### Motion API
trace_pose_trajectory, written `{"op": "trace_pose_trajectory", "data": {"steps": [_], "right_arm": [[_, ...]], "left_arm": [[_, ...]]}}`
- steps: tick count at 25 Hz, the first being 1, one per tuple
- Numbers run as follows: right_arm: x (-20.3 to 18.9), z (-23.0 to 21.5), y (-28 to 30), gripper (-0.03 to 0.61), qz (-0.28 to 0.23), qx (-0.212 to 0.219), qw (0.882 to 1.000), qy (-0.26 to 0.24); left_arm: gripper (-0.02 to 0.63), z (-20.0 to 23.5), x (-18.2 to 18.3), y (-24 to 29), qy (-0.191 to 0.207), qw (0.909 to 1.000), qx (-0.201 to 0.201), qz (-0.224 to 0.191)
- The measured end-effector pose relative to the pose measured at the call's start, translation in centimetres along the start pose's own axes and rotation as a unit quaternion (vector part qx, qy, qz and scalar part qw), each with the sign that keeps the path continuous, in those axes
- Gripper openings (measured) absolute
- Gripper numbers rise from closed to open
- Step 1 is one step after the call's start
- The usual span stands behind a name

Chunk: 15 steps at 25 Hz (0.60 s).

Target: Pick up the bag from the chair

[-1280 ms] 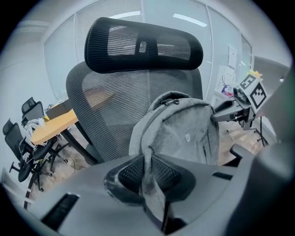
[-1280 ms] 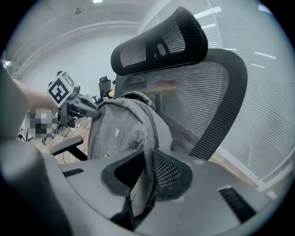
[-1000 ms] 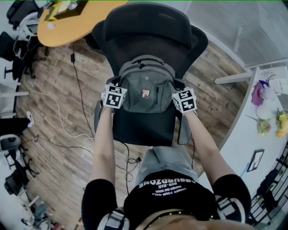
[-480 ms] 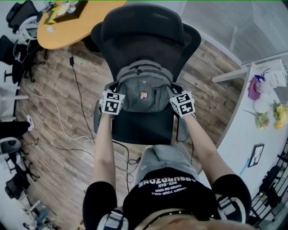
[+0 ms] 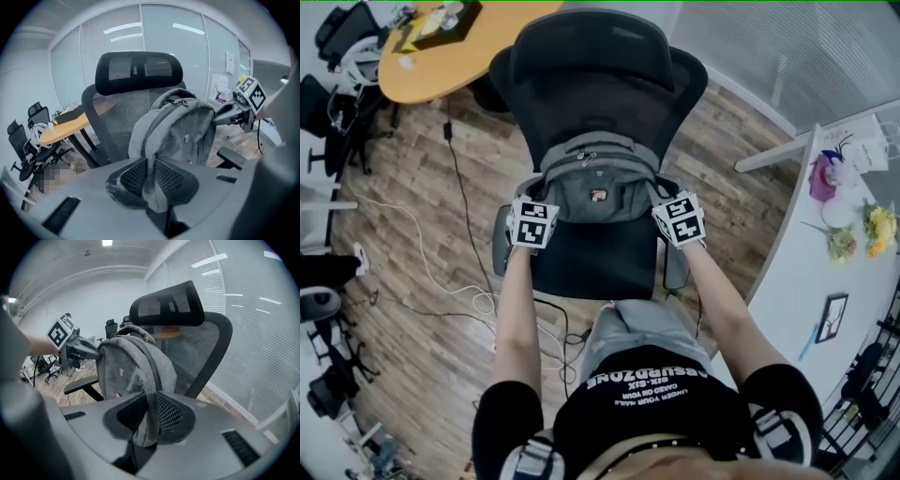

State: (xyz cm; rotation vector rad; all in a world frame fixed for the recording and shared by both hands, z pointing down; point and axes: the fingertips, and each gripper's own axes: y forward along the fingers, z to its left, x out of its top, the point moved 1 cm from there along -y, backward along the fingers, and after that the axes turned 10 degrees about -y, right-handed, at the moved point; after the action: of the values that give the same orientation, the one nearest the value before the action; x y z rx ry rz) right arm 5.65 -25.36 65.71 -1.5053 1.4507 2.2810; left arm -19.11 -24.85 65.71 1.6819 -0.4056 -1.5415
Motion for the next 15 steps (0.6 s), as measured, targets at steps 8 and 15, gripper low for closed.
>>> {"op": "trace_pose_trajectory", "data": {"steps": [8,15], "right_arm": [[0.8,0.6,-3.1,0.069,-0.012,-0.014,1.000,-0.010],[1.3,1.6,-6.3,0.067,-0.025,-0.023,0.999,-0.010]], "left_arm": [[0.058,-1.5,0.0,-3.0,0.001,0.9998,0.002,-0.017],[0.058,-2.9,0.4,-5.8,0.008,0.9993,0.006,-0.035]]}}
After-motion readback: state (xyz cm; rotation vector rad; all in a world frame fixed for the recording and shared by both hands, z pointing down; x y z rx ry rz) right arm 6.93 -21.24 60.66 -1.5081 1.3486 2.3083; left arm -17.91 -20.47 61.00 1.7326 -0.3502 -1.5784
